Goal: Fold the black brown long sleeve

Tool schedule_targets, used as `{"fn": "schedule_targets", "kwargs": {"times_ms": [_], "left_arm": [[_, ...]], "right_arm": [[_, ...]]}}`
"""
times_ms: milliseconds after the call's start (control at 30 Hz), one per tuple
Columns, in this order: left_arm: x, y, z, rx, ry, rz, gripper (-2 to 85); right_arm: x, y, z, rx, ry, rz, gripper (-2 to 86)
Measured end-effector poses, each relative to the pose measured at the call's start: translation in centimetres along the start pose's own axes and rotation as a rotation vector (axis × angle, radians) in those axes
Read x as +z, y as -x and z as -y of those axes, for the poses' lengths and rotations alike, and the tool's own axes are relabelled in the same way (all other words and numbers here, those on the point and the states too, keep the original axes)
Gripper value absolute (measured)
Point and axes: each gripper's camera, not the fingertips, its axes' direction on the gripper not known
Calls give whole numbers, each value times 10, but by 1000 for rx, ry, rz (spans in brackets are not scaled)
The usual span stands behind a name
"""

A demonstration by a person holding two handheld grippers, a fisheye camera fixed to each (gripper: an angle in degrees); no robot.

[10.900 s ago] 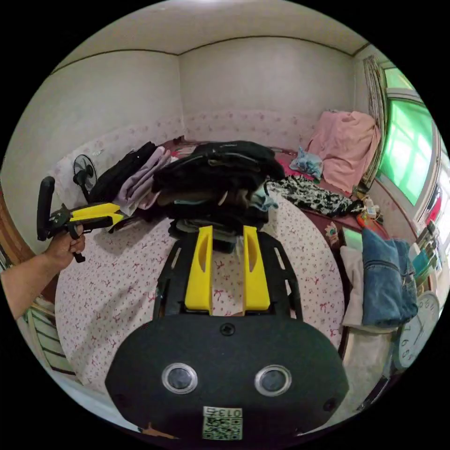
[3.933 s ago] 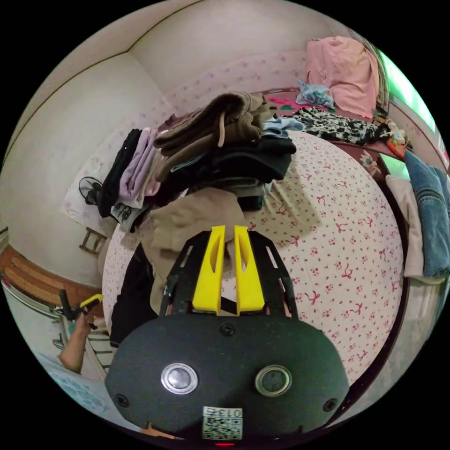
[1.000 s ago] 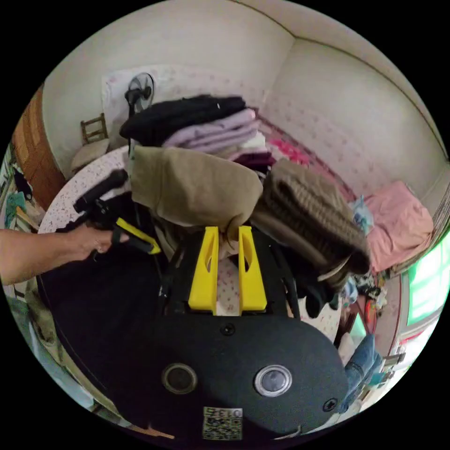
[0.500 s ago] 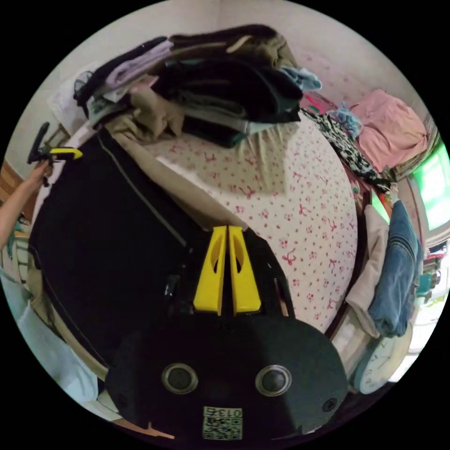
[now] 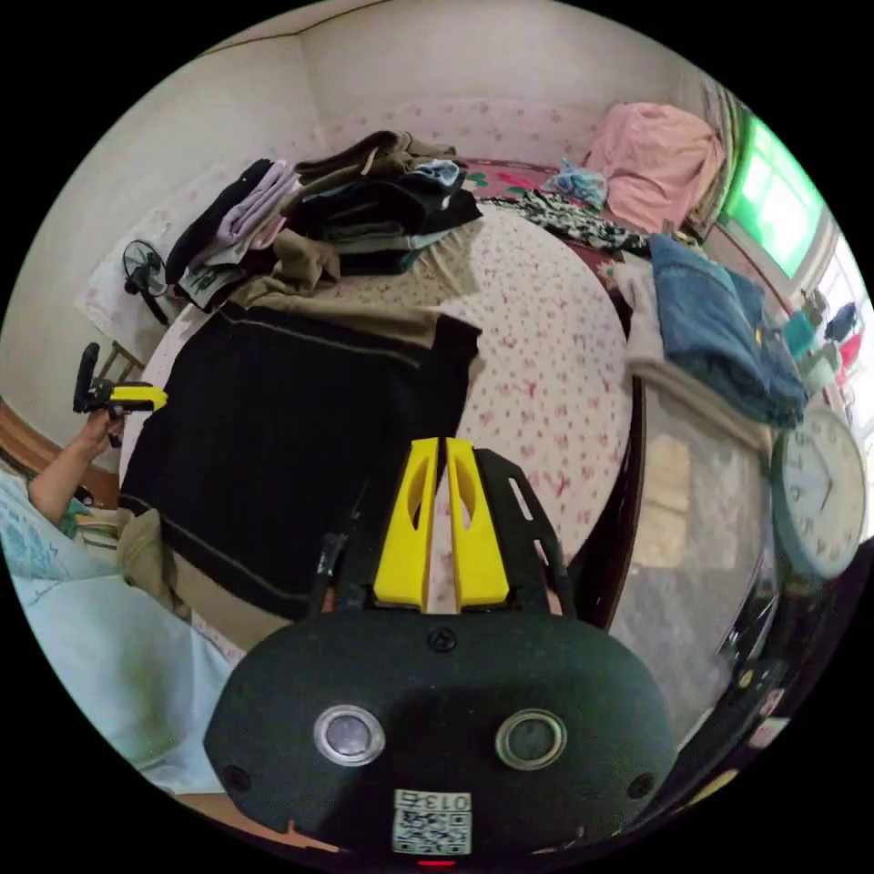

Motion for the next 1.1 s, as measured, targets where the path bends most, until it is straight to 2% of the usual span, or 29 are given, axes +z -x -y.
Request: {"fn": "schedule_targets", "kwargs": {"times_ms": [167,267,433,533,633,767,867,933,1033,1100], "left_arm": [[-9,-27,-71,-129,49,-26,95],[-22,-30,-115,-239,34,-46,109],[-19,-46,-171,-333,78,58,122],[1,-50,-189,-380,124,31,70],[-2,-54,-198,-402,95,91,18],[-17,-60,-206,-372,104,108,2],[-28,-65,-218,-353,79,131,-1],[-12,-57,-232,-389,109,82,0],[-22,-54,-240,-399,61,36,5],[-39,-54,-245,-386,34,114,12]], "right_arm": [[-15,-5,-140,291,64,101,69],[-18,5,-189,368,66,171,84],[-3,27,-215,311,136,119,110],[14,28,-222,321,169,146,86],[13,41,-221,239,194,92,46],[-17,61,-223,102,155,-10,29],[-27,59,-241,130,111,-5,27],[-7,57,-251,130,162,-7,28],[23,54,-263,141,220,6,33],[18,54,-260,147,207,11,38]]}}
